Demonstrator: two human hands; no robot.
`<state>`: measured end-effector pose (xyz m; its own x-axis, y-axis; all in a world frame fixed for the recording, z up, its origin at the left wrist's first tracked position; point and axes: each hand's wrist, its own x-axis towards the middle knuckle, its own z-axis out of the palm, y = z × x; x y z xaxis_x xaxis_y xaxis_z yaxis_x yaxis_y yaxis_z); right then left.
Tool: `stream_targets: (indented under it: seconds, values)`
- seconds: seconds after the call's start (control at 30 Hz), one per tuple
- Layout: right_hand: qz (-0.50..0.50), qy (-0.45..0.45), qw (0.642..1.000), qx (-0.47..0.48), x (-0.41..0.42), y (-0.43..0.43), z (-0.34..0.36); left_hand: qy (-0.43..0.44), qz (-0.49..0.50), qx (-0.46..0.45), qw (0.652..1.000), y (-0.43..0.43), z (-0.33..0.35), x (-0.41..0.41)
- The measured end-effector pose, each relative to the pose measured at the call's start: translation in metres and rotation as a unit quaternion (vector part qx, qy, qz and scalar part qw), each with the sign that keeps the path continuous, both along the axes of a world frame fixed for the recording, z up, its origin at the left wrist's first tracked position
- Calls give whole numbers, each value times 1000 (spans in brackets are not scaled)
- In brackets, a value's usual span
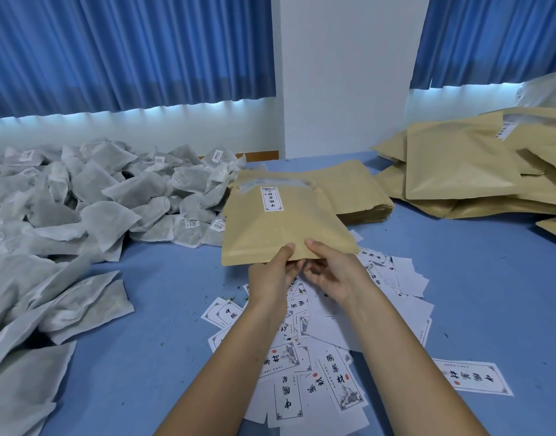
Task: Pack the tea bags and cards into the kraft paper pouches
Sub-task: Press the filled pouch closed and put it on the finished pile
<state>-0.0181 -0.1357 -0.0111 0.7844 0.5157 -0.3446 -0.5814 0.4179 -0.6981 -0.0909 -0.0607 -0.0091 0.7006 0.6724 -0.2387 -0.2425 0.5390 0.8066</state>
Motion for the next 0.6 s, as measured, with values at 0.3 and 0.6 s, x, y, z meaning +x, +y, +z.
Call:
stream_targets:
  seconds: [0.3,0.6]
  values:
    - [-21,-49,998,-18,-1,-1,-1,10,14,6,1000,2,-3,0]
    - [-6,-89,995,-49,-6,6,-3,29,0,42,999,1,-8,3]
